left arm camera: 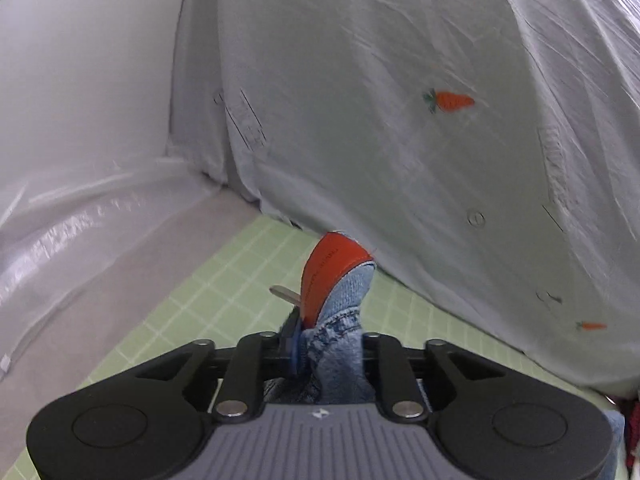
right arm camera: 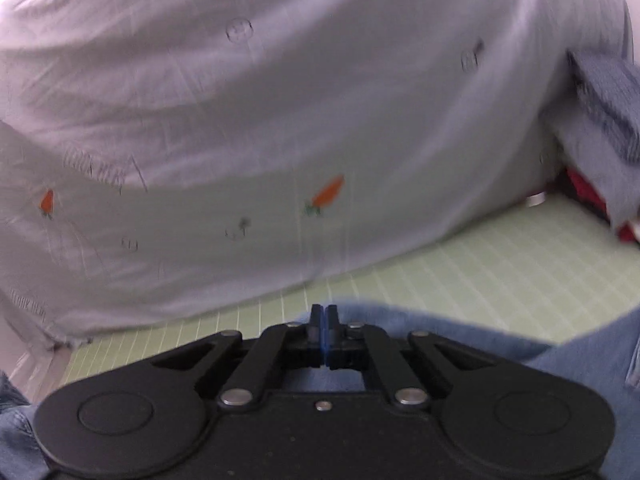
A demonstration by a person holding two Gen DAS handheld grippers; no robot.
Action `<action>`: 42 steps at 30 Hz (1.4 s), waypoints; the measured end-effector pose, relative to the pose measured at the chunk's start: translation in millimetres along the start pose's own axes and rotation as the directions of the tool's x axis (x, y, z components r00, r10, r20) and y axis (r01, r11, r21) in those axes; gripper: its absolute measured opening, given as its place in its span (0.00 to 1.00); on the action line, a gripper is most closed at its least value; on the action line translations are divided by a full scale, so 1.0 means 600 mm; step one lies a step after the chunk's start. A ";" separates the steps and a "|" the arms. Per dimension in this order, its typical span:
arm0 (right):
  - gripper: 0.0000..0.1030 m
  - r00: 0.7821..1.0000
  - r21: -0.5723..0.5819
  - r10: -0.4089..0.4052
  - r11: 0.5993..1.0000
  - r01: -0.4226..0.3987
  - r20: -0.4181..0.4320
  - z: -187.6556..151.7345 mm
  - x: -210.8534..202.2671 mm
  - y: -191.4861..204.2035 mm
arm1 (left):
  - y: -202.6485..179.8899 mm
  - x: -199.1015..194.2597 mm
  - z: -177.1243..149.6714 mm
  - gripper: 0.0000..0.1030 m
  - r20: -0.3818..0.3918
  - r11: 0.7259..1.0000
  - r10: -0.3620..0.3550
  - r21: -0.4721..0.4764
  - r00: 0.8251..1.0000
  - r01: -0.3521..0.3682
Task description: Fold clothes
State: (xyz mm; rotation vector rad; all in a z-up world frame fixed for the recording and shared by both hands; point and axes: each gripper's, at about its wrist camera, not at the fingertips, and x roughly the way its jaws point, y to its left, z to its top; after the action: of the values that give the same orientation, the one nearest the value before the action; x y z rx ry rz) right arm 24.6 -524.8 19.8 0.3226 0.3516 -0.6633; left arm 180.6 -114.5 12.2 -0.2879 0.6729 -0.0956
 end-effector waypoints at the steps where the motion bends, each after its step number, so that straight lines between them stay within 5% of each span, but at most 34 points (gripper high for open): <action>1: 0.14 0.999 -0.037 -0.036 0.999 0.036 0.009 0.011 0.026 0.013 | -0.005 0.019 0.009 0.57 -0.021 0.999 0.037 0.012 0.999 -0.037; 3: 0.52 0.996 -0.091 -0.083 0.993 0.080 -0.031 0.023 0.074 0.034 | 0.001 0.042 0.015 0.59 -0.068 0.997 0.082 0.009 0.994 -0.082; 5: 0.58 0.994 -0.109 -0.074 0.992 0.066 -0.077 0.017 0.086 0.045 | 0.021 0.044 0.011 0.71 -0.087 0.995 0.102 -0.012 0.991 -0.103; 7: 0.79 0.989 -0.139 -0.068 0.989 0.050 -0.127 -0.001 0.091 0.057 | 0.050 0.036 -0.004 0.84 -0.111 0.987 0.154 -0.024 0.982 -0.157; 11: 0.81 0.958 -0.218 -0.067 0.976 0.005 -0.278 -0.089 0.070 0.078 | 0.125 0.017 -0.062 0.84 -0.235 0.949 0.294 -0.041 0.926 -0.312; 14: 0.81 0.918 -0.181 -0.036 0.983 -0.039 -0.395 -0.143 0.046 0.079 | 0.180 -0.010 -0.113 0.84 -0.342 0.920 0.320 -0.112 0.883 -0.377; 20: 0.81 0.903 -0.181 0.009 0.979 -0.096 -0.429 -0.158 0.012 0.102 | 0.223 -0.053 -0.189 0.84 -0.451 0.904 0.234 -0.224 0.861 -0.364; 24: 0.81 0.897 -0.186 0.035 0.974 -0.129 -0.440 -0.163 -0.012 0.117 | 0.213 -0.067 -0.219 0.82 -0.446 0.907 0.131 -0.307 0.885 -0.289; 25: 0.81 0.897 -0.188 0.036 0.973 -0.131 -0.440 -0.163 -0.021 0.116 | 0.210 -0.069 -0.225 0.75 -0.440 0.906 0.113 -0.322 0.891 -0.274; 27: 0.81 0.894 -0.184 0.034 0.974 -0.129 -0.446 -0.167 -0.035 0.108 | 0.202 -0.072 -0.233 0.49 -0.433 0.907 0.107 -0.327 0.895 -0.266; 28: 0.81 0.892 -0.182 0.033 0.975 -0.128 -0.450 -0.169 -0.043 0.103 | 0.200 -0.073 -0.237 0.24 -0.427 0.912 0.107 -0.317 0.898 -0.259; 29: 0.81 0.892 -0.181 0.029 0.976 -0.124 -0.451 -0.170 -0.052 0.097 | 0.202 -0.078 -0.238 0.15 -0.415 0.915 0.104 -0.316 0.904 -0.250; 34: 0.81 0.892 -0.167 -0.013 0.984 -0.070 -0.451 -0.175 -0.089 0.054 | 0.234 -0.117 -0.241 0.03 -0.374 0.912 0.138 -0.313 0.917 -0.265; 38: 0.81 0.891 -0.127 -0.034 0.992 -0.027 -0.453 -0.174 -0.107 0.010 | 0.276 -0.150 -0.249 0.03 -0.373 0.898 0.145 -0.340 0.916 -0.280; 42: 0.81 0.889 -0.094 -0.044 0.996 0.001 -0.456 -0.172 -0.119 -0.032 | 0.263 -0.177 -0.253 0.03 -0.362 0.915 0.201 -0.261 0.910 -0.306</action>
State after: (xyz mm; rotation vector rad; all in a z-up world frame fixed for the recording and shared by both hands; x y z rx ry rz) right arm -61.9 -459.6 -46.1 0.3878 0.8381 -0.5869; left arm 1.8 20.3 -83.0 -0.4927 1.0569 0.2256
